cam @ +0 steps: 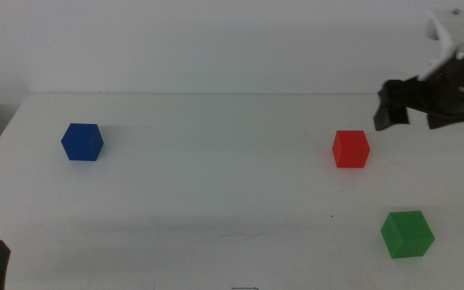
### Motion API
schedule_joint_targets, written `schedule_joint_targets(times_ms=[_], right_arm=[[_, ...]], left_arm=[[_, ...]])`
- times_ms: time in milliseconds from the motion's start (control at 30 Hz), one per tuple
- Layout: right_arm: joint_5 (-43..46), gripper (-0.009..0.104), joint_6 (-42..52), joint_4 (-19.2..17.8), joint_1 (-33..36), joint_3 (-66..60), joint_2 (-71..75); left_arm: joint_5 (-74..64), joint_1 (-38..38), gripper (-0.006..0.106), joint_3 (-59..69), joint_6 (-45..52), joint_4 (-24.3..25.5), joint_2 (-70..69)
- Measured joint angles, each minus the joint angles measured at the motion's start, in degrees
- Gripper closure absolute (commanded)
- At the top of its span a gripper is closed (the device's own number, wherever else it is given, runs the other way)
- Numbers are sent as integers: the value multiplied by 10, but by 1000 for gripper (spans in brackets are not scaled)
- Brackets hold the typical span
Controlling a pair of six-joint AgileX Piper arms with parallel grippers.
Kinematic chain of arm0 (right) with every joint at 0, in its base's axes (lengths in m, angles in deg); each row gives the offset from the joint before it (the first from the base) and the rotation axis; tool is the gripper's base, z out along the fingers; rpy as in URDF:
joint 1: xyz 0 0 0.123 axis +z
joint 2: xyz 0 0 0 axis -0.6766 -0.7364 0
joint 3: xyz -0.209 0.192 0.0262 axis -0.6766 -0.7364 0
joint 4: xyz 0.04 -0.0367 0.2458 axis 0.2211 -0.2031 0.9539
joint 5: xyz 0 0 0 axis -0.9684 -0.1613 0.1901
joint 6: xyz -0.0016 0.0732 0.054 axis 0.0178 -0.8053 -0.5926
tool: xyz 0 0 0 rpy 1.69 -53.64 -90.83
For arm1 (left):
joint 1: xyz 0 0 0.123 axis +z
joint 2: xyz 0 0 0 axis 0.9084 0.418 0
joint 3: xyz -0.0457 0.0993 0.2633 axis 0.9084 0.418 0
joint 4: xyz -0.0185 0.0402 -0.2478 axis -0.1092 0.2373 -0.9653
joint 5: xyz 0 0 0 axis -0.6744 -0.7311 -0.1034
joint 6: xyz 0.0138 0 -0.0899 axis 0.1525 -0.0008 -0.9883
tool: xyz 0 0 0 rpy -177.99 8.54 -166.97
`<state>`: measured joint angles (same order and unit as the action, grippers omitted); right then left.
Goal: Stack red cubes first, then green, then blue cubes in a specific spot.
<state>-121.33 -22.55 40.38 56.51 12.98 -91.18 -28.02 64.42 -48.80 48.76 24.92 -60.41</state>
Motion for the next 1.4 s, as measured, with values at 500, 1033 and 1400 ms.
schedule_joint_targets(times_ms=[500, 1033, 1400], right_arm=[[-48, 1, -4, -3, 1, 211, -231], [-26, 1, -4, -11, -13, 247, -319], [5, 2, -12, -11, -13, 247, -356]], left_arm=[[0, 0, 7, 0, 0, 0, 0], [0, 0, 7, 0, 0, 0, 0], [0, 0, 7, 0, 0, 0, 0]])
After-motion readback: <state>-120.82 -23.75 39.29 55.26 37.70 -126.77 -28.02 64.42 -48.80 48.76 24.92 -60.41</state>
